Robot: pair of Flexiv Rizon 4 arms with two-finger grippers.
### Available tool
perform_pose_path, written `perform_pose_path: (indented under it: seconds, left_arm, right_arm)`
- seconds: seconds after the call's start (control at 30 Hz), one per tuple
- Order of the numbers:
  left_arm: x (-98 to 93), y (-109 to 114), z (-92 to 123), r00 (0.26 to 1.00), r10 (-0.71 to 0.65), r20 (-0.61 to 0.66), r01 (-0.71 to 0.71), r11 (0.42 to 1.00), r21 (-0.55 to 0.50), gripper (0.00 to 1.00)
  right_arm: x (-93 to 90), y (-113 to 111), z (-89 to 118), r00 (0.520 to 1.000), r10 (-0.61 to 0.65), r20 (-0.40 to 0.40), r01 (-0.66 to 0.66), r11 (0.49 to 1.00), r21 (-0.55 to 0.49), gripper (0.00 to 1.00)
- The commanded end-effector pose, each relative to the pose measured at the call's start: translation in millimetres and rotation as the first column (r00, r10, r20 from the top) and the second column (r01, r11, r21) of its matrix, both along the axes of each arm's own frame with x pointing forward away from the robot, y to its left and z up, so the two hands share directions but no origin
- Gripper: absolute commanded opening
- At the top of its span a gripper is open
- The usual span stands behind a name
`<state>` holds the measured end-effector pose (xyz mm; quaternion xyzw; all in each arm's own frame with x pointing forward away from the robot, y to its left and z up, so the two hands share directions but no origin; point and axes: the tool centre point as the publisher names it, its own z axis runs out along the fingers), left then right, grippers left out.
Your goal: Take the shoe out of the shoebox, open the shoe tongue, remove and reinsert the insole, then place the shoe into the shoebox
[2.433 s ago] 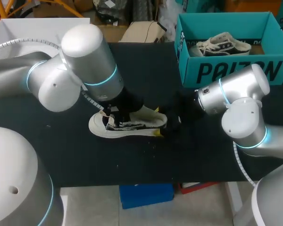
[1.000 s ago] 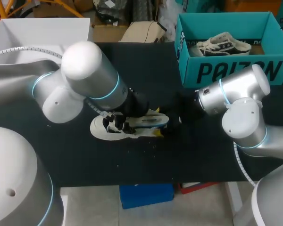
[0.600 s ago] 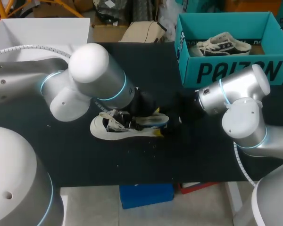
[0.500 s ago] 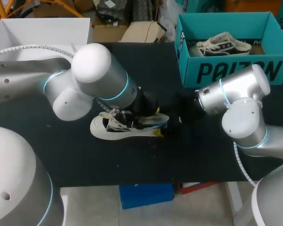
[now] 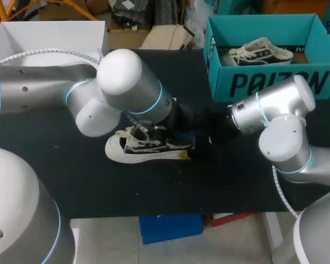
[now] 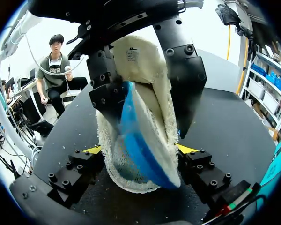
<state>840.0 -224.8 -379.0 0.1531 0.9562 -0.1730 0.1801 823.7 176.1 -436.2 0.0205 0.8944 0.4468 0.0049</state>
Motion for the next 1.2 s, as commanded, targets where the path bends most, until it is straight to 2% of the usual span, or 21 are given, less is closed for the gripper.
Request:
perform_pose_path:
  seconds: [0.03, 0.2, 0.4, 0.6, 0.77, 0.97, 1.07, 1.1, 1.2]
  left_arm:
    - [2.4, -5.0, -6.6, 1.0, -0.009, -0.005, 0.009, 1.0, -0.012, 0.0]
    - [-6.9, -1.7, 2.3, 1.0, -0.017, 0.001, 0.017, 1.0, -0.015, 0.0]
    - [-30.5, 6.9, 22.1, 0.999, -0.041, 0.008, 0.042, 0.998, -0.042, 0.0]
    - [-44.7, 16.2, 53.6, 0.999, -0.029, -0.037, 0.019, 0.972, -0.234, 0.0]
    - [-50.3, 10.4, 92.8, 0.997, -0.034, -0.065, 0.006, 0.922, -0.388, 0.0]
    - [-54.4, 0.9, 147.8, 0.992, -0.068, -0.108, -0.008, 0.809, -0.588, 0.0]
    - [-50.9, 3.1, 170.8, 0.98, -0.111, -0.165, -0.029, 0.744, -0.667, 0.0]
    - [-49.7, 4.3, 176.7, 0.974, -0.129, -0.189, -0.034, 0.735, -0.677, 0.0]
    - [-49.7, 4.3, 176.7, 0.974, -0.129, -0.189, -0.034, 0.735, -0.677, 0.0]
  right_arm:
    - [2.0, -1.2, -5.0, 1.0, -0.002, -0.001, 0.002, 1.0, -0.003, 0.0]
    - [2.0, -1.2, -5.0, 1.0, -0.002, -0.001, 0.002, 1.0, -0.003, 0.0]
    - [2.0, -1.2, -5.0, 1.0, -0.002, -0.001, 0.002, 1.0, -0.003, 0.0]
    - [2.0, -1.2, -5.0, 1.0, -0.002, -0.001, 0.002, 1.0, -0.003, 0.0]
    - [2.0, -1.2, -5.0, 1.0, -0.002, -0.001, 0.002, 1.0, -0.003, 0.0]
    - [2.0, -1.2, -5.0, 1.0, -0.002, -0.001, 0.002, 1.0, -0.003, 0.0]
    - [2.0, -1.2, -5.0, 1.0, -0.002, -0.001, 0.002, 1.0, -0.003, 0.0]
    - [2.0, -1.2, -5.0, 1.0, -0.002, -0.001, 0.002, 1.0, -0.003, 0.0]
    - [2.0, -1.2, -5.0, 1.0, -0.002, -0.001, 0.002, 1.0, -0.003, 0.0]
